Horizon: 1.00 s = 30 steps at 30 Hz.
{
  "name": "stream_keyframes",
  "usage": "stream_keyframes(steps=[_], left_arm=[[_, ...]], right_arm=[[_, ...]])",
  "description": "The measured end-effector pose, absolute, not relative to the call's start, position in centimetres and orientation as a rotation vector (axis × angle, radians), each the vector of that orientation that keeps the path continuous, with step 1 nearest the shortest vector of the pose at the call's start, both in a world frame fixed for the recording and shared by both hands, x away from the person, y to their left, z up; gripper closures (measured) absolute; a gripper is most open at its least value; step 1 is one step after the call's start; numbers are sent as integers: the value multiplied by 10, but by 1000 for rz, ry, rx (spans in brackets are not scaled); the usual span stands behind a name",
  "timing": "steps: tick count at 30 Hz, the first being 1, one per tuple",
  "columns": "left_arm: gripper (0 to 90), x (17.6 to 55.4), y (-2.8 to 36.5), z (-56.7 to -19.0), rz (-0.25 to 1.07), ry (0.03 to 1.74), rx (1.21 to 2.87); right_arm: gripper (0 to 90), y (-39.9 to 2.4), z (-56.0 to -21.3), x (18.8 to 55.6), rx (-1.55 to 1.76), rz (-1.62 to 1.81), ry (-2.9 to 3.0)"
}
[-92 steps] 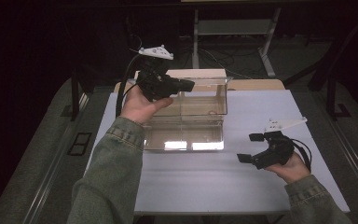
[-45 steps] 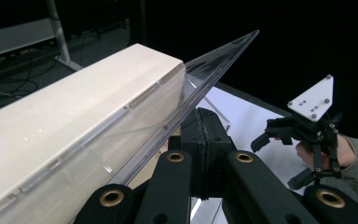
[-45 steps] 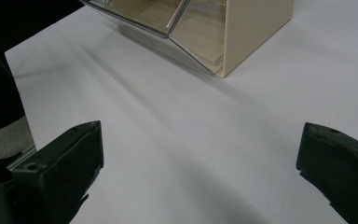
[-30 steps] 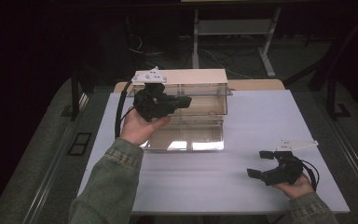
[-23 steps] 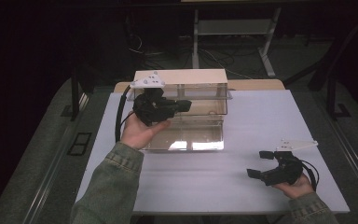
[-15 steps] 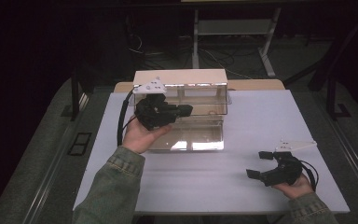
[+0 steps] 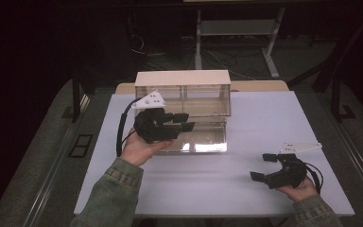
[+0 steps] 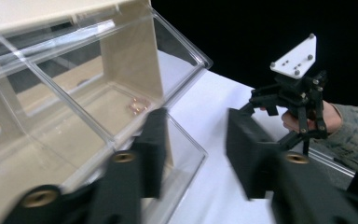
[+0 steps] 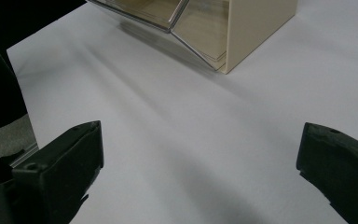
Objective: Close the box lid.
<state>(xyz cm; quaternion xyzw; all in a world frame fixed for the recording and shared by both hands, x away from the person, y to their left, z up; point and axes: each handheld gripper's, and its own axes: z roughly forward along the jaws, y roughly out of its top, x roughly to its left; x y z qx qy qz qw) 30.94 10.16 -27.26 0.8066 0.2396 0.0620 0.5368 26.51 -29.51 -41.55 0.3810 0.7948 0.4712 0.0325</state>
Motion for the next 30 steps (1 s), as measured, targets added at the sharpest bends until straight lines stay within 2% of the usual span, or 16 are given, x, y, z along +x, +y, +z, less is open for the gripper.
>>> stream_keyframes(steps=[7,10,14,30], left_arm=[[184,299,108,-286,92,546,1914],[122,294,109,-292,121,566,1914],[0,291,113,-303,90,593,1928],[0,277,151,-351,74,682,1858]], right_arm=[[3,-294,-415,265,1173,1456,2454],[3,-295,-414,265,1161,1446,2468],[3,-294,-415,265,1169,1455,2460],[3,-293,-416,264,1173,1439,2473]])
